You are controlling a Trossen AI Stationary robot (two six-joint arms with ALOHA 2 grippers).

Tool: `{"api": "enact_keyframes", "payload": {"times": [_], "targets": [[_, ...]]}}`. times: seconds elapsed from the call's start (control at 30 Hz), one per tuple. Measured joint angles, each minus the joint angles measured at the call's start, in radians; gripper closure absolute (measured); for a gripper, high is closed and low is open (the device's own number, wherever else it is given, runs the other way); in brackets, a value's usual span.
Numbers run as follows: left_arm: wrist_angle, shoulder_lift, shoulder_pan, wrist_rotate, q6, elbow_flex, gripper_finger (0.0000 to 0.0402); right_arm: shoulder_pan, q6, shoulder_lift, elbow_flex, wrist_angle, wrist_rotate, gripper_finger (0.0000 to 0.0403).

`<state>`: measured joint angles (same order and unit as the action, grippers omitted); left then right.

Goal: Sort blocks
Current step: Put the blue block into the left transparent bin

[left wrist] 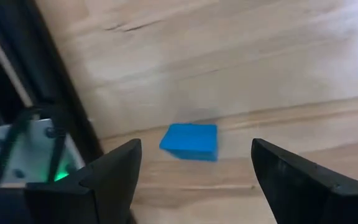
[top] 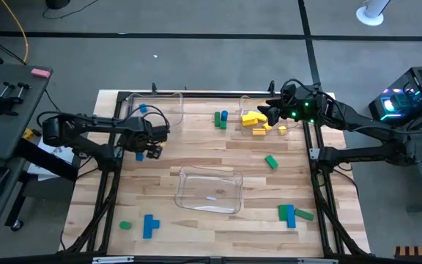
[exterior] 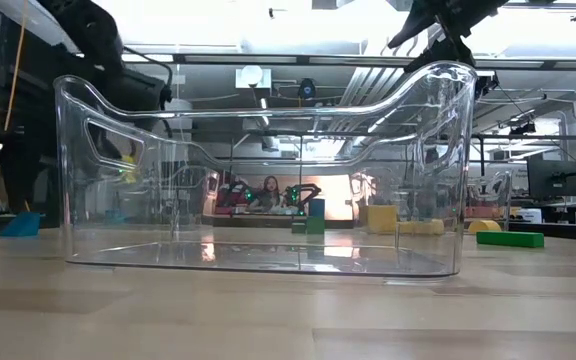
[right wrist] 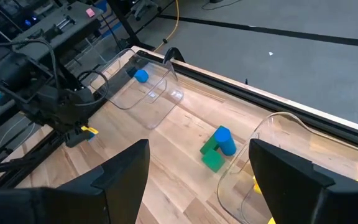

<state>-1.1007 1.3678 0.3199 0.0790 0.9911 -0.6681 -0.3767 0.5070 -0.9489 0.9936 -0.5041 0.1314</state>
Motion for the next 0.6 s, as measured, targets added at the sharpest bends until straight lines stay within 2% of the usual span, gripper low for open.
{"api": "enact_keyframes", "payload": {"times": [0.23,0.4,0.6], "targets": [[0.132,-0.001,0.0,-0.024,0.08,0.075,0.0113,0.0,0.001,0.0,0.0,0.0,0.0,0.013],[0.163,-0.004,0.0,-0.047,0.103,0.098,0.0115,0.0,0.01,0.0,0.0,-0.009,0.0,0.013],[0.21,-0.003,-0.002,-0.082,0.111,0.1,0.0152,0.0,0.009,0.0,0.0,-0.009,0.0,0.013]]}}
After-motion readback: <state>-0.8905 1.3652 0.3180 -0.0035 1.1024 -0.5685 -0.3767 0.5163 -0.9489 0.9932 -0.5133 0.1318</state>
